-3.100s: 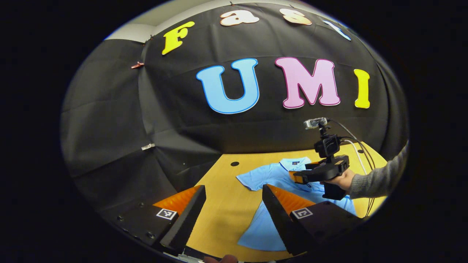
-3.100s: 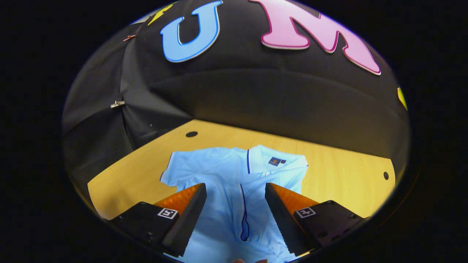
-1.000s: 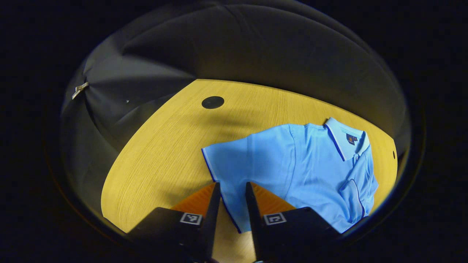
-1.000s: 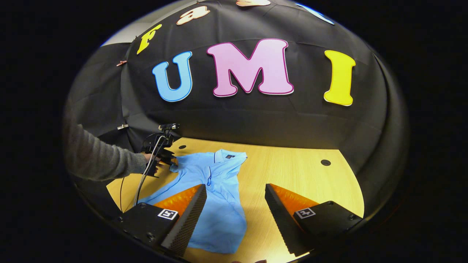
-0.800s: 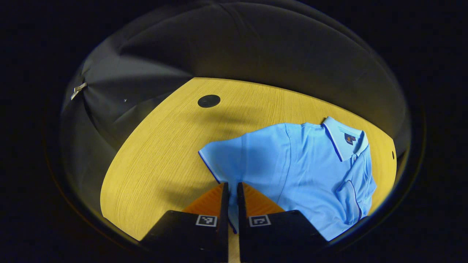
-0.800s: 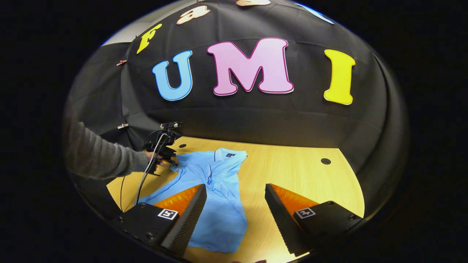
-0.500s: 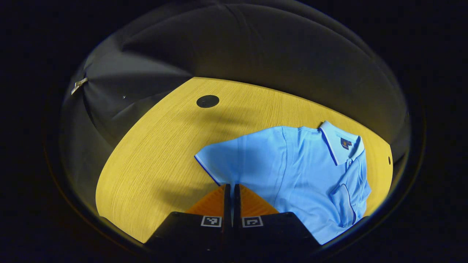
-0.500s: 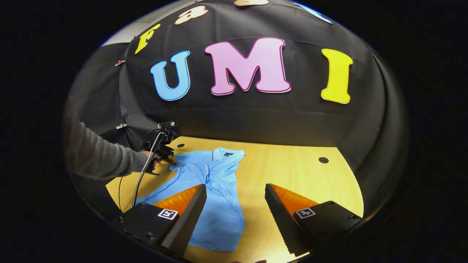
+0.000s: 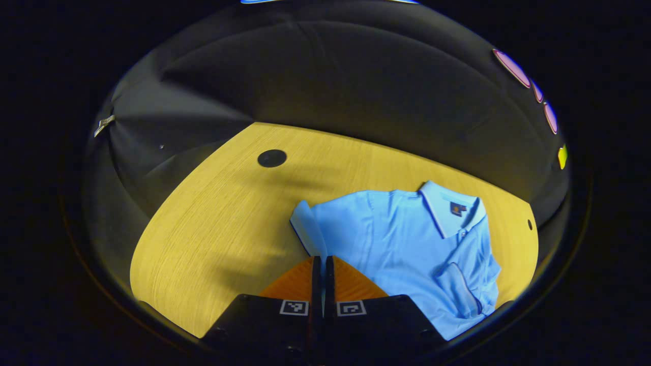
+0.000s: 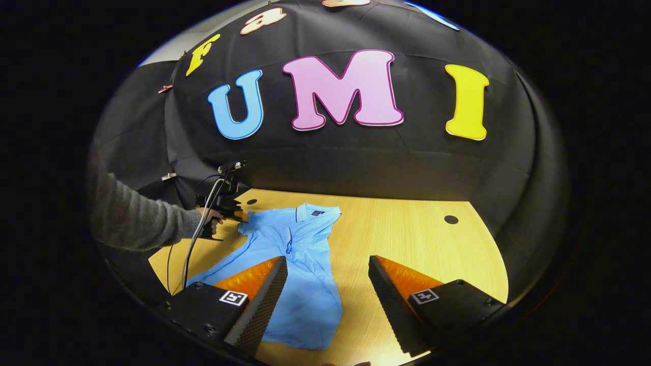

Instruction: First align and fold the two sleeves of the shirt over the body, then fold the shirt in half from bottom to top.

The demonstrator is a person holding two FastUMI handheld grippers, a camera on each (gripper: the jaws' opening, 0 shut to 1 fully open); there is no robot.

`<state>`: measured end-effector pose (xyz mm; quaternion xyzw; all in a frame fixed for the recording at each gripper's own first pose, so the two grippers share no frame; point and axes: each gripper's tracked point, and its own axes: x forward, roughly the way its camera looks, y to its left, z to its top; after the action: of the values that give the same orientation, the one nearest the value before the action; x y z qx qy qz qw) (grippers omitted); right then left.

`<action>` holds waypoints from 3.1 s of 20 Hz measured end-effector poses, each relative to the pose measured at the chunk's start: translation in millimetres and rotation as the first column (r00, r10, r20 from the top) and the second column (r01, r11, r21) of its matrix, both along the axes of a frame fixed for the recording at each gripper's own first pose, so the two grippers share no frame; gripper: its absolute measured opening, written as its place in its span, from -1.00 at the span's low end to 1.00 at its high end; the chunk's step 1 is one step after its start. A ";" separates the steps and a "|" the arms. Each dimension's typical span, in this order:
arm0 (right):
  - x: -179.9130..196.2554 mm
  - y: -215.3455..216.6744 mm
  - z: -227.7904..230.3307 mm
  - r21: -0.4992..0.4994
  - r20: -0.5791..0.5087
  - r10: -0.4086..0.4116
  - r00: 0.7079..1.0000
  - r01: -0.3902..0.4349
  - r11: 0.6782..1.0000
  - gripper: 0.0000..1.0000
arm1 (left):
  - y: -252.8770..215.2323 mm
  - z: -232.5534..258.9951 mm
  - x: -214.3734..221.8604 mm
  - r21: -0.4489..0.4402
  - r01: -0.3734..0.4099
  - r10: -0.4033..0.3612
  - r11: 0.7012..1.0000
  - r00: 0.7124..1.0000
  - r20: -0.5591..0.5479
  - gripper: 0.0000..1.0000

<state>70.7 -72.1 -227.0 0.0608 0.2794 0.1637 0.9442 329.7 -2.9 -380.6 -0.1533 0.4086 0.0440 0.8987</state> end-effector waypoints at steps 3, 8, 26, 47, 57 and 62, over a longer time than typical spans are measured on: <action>-0.2 -1.2 -0.3 0.003 -0.002 -0.005 1.000 0.005 1.000 0.99 | -32.7 24.5 6.3 -0.044 0.079 -0.075 0.996 0.993 0.086 -0.88; 0.8 -3.7 -2.2 0.005 -0.007 -0.020 1.000 0.020 1.000 0.99 | -95.1 44.1 -3.1 -0.039 0.246 -0.239 0.968 0.962 0.130 -0.88; -7.9 0.5 -11.9 0.011 -0.041 -0.047 0.998 0.047 0.999 0.99 | -212.0 16.6 -56.9 0.091 0.533 -0.538 0.841 0.842 0.039 -0.87; -60.1 -6.7 -72.7 -0.080 -0.222 -0.079 0.972 0.063 0.995 1.00 | -166.4 58.2 -124.1 0.225 0.470 -0.505 0.853 0.853 0.132 0.70; -133.6 18.7 -136.3 -0.108 -0.444 -0.054 0.894 0.007 0.994 1.00 | -52.1 39.1 -332.3 0.150 0.379 -0.377 0.913 0.925 -0.041 0.70; -150.6 28.5 -164.7 -0.121 -0.519 -0.055 0.853 -0.009 0.993 1.00 | -29.9 4.4 -384.7 0.095 0.363 -0.347 0.927 0.926 -0.147 0.71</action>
<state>-79.9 -43.6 -391.8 0.0498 0.5331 0.1128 0.8370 -55.0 -32.7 -376.2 -0.0191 0.4830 -0.0853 0.8712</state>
